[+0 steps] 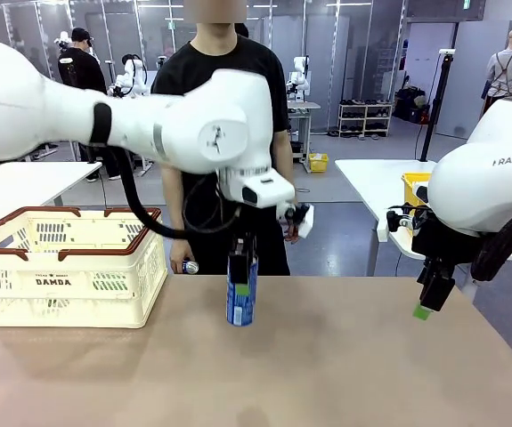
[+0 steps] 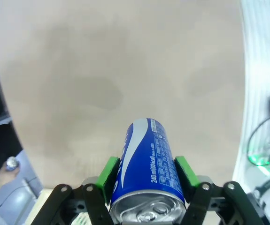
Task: Place the drinks into the Shopping basket.
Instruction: Pick up one drink and place it into the Shopping basket.
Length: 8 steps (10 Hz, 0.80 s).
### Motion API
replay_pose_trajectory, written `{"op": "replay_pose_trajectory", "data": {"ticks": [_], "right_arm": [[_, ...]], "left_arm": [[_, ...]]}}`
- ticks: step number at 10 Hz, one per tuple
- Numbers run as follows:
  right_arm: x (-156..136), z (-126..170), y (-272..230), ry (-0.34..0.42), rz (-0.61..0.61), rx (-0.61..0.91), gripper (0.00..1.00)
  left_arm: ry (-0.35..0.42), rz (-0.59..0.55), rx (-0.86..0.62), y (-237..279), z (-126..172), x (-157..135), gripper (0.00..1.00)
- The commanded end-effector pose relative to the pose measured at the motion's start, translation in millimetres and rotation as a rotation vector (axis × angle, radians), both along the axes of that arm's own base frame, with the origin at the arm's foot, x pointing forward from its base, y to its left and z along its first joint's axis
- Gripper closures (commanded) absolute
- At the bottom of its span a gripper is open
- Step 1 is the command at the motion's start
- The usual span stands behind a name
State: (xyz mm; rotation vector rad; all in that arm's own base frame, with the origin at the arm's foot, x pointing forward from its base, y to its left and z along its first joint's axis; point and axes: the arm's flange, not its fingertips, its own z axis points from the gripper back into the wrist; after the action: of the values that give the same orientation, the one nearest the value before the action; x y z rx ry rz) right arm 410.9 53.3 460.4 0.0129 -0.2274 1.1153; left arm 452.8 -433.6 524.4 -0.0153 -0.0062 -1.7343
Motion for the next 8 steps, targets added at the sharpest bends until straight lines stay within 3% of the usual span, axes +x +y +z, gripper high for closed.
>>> {"op": "replay_pose_trajectory", "data": {"ticks": [1,5,8], "right_arm": [[0,1,-1,0.003,0.000,0.000,0.00],[0,1,-1,0.003,0.000,0.000,0.00],[0,1,-1,0.003,0.000,0.000,0.00]], "left_arm": [[-0.048,-0.058,-0.002,-2,46,-4,1.00],[-0.102,-0.067,-0.026,6,106,-7,1.00],[-0.096,-0.050,-0.047,5,102,-8,1.00]]}}
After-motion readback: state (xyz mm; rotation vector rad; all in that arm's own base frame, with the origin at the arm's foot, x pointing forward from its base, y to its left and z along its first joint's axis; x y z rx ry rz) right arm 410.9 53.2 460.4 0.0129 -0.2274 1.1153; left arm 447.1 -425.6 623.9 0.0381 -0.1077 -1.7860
